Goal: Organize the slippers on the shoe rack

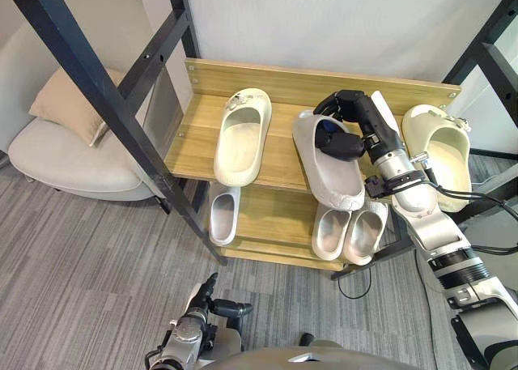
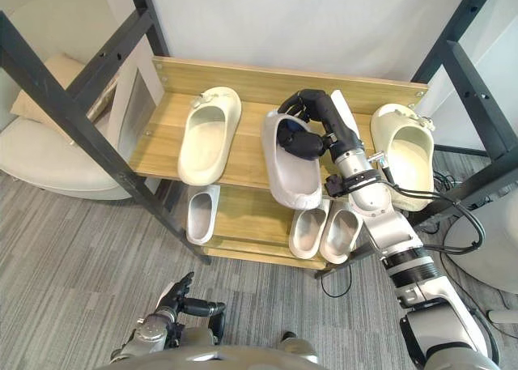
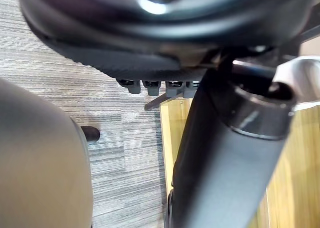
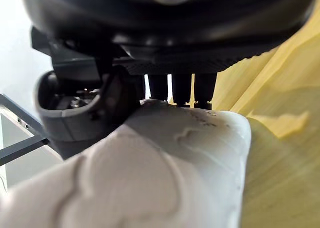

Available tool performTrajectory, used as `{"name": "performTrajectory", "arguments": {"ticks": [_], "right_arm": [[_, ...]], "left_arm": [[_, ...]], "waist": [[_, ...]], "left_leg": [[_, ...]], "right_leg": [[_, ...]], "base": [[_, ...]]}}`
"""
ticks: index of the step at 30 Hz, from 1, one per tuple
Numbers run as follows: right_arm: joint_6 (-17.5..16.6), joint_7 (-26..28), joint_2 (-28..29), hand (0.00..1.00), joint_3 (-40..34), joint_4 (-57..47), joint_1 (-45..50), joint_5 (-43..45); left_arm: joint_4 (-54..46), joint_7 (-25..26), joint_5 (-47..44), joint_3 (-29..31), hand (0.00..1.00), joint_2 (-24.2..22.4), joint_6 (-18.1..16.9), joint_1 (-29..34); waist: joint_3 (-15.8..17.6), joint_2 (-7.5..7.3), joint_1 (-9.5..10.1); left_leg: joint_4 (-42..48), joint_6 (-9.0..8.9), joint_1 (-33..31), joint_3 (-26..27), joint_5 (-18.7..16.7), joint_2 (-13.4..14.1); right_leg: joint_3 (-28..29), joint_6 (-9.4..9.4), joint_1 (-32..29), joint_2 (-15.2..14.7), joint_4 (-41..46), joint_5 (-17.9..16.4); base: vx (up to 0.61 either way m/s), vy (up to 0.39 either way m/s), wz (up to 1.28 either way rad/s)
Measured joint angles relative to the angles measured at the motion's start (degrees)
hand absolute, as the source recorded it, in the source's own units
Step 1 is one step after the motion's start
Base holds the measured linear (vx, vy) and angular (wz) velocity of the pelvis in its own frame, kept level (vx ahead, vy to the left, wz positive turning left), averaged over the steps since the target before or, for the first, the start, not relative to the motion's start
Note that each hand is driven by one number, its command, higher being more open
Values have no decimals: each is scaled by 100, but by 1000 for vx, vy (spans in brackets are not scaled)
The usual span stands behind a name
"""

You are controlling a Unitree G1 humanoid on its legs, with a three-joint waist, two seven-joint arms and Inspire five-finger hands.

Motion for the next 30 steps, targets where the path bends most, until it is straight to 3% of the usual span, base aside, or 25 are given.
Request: {"name": "performTrajectory", "arguments": {"ticks": [6, 13, 21, 26, 30], "right_arm": [[108, 4, 1, 0, -78, -714, 196, -22], [52, -64, 410, 0, -1045, -2394, 788, -79], [-466, -266, 1235, 0, -1690, -3743, 1451, 2], [-749, 152, 1687, 0, -1745, -4260, 2099, 1248], [-762, 435, 1868, 0, -1662, -4263, 2518, 1659]], "left_arm": [[2, 4, -1, 20, 100, -6, 46, 1], [13, 18, 10, 187, 100, -69, 75, 21], [9, 36, 11, 238, 100, -107, 118, 109], [6, 28, 0, 237, 100, -140, 117, 188], [4, 26, -3, 237, 100, -152, 117, 202]], "waist": [[6, 14, -21], [25, 74, -54], [-13, 168, -129], [-91, 285, -158], [-121, 307, -154]], "left_leg": [[-9, -3, 89, 3, 0, 13], [-32, -11, 275, 25, -7, 16], [-35, -56, 543, 263, -36, 80], [-98, -98, 702, 334, -54, 105], [-119, -70, 758, 386, -29, 125]], "right_leg": [[7, -1, 56, 1, 34, -2], [19, -9, 185, -8, 88, -8], [251, -39, 304, 4, 146, -45], [386, -48, 291, 9, 297, -123], [460, -47, 292, 25, 315, -125]], "base": [[0, 0, 0], [-7, 1, -2], [-47, 3, -16], [-43, -1, -12], [-4, -7, -10]]}}
